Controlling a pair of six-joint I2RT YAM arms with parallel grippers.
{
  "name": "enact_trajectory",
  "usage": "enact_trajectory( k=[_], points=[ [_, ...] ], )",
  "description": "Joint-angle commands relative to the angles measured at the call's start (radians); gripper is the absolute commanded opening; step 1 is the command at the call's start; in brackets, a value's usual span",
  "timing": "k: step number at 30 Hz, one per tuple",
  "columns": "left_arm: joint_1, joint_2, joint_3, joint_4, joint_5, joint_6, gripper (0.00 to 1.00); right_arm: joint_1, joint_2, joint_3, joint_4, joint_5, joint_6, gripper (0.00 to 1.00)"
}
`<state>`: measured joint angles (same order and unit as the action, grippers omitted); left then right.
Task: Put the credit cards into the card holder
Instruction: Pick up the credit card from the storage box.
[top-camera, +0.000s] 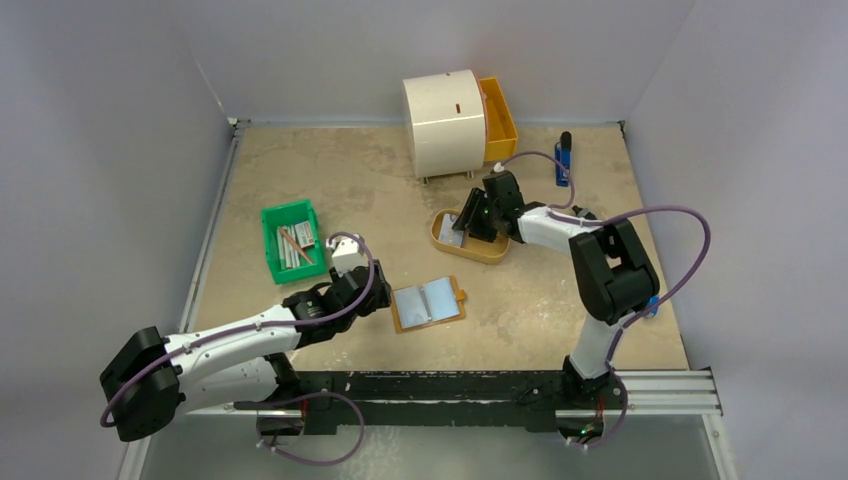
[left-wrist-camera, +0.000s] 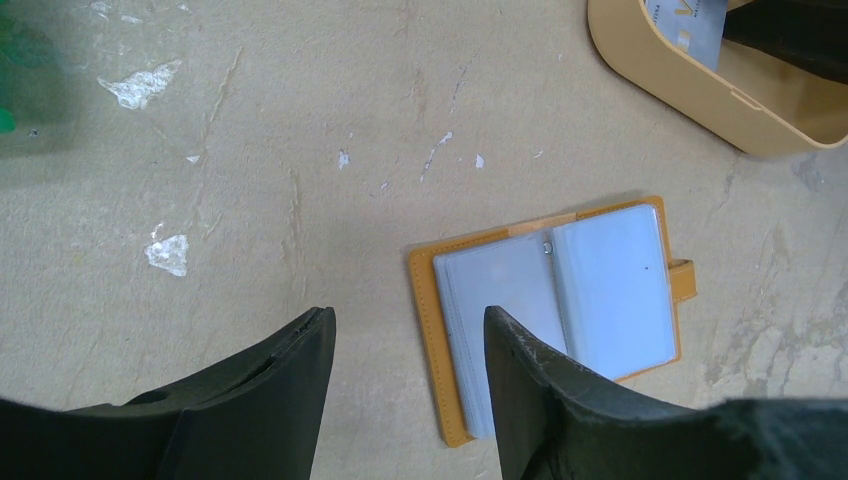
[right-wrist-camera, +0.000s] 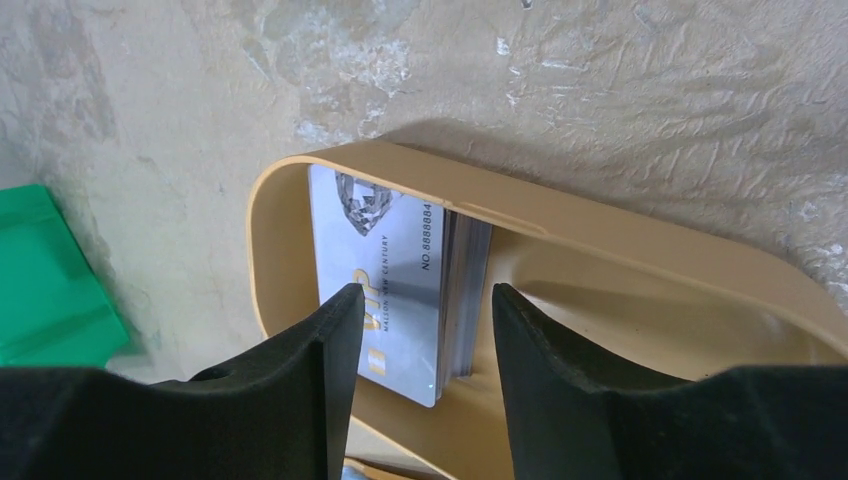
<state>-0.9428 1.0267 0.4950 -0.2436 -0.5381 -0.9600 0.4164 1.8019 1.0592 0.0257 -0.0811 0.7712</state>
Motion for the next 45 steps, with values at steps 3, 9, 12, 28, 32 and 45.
enact_trajectory(
  k=[3, 9, 12, 28, 32, 45],
  points=[
    [0.004, 0.001, 0.007, 0.025, -0.008, -0.014, 0.55, -0.004, 0.024, 0.041, -0.058, 0.007, -0.034, 0.5],
    [0.004, 0.006, 0.009, 0.023, -0.005, -0.017, 0.55, -0.004, 0.006, 0.007, -0.062, 0.038, -0.038, 0.44],
    [0.003, 0.005, 0.012, 0.023, -0.003, -0.017, 0.54, -0.006, -0.019, -0.017, -0.054, 0.05, -0.037, 0.39],
    [0.003, 0.006, 0.01, 0.033, 0.009, -0.024, 0.54, -0.013, -0.073, -0.062, -0.03, 0.012, -0.002, 0.52],
    [0.004, 0.006, 0.007, 0.033, 0.01, -0.023, 0.54, -0.013, -0.054, -0.055, -0.03, -0.01, 0.006, 0.45],
    [0.004, 0.009, 0.004, 0.039, 0.013, -0.026, 0.54, -0.025, -0.119, -0.123, 0.008, 0.015, 0.02, 0.28]
  ],
)
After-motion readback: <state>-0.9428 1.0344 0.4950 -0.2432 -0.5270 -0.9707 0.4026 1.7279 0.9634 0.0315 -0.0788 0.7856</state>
